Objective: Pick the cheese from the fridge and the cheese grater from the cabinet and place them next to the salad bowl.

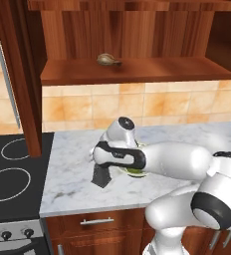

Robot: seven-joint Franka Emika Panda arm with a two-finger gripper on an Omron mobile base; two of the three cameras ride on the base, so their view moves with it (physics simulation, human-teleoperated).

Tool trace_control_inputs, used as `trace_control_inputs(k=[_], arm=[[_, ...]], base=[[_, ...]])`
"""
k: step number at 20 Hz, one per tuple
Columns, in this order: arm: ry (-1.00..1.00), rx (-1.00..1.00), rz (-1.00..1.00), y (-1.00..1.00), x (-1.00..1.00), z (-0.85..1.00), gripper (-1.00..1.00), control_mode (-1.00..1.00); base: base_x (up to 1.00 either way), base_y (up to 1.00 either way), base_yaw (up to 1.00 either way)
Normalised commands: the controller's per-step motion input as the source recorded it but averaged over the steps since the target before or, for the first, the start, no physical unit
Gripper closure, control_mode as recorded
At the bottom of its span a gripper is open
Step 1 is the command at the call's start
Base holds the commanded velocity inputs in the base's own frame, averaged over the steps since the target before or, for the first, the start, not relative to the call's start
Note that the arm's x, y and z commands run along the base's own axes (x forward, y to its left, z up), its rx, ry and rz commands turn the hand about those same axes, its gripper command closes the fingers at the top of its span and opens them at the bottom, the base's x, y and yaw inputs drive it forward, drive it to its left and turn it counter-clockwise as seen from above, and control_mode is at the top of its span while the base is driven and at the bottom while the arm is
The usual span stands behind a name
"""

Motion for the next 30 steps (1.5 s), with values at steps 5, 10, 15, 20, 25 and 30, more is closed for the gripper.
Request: trace_control_inputs(k=[5,10,15,20,25,30], arm=[[-0.07,0.00,0.00,-0.07,-0.80,0.07,-1.00,-1.00],[-0.21,0.00,0.04,0.09,-1.00,0.37,-1.00,-1.00],[-0.42,0.00,0.03,0.07,-1.00,1.00,-1.00,-1.00],[-0.53,0.00,0.13,-0.56,-1.00,1.00,-1.00,-1.00],[-0.18,0.17,0.18,-0.57,-0.96,1.00,-1.00,-1.00],[0.02,0.19,0.11,-0.46,-0.68,0.59,-1.00,-1.00]], base=[[0.00,0.00,0.00],[0.00,0.00,0.00],[0.00,0.00,0.00],[0.00,0.00,0.00],[0.00,0.00,0.00],[0.00,0.00,0.00]])
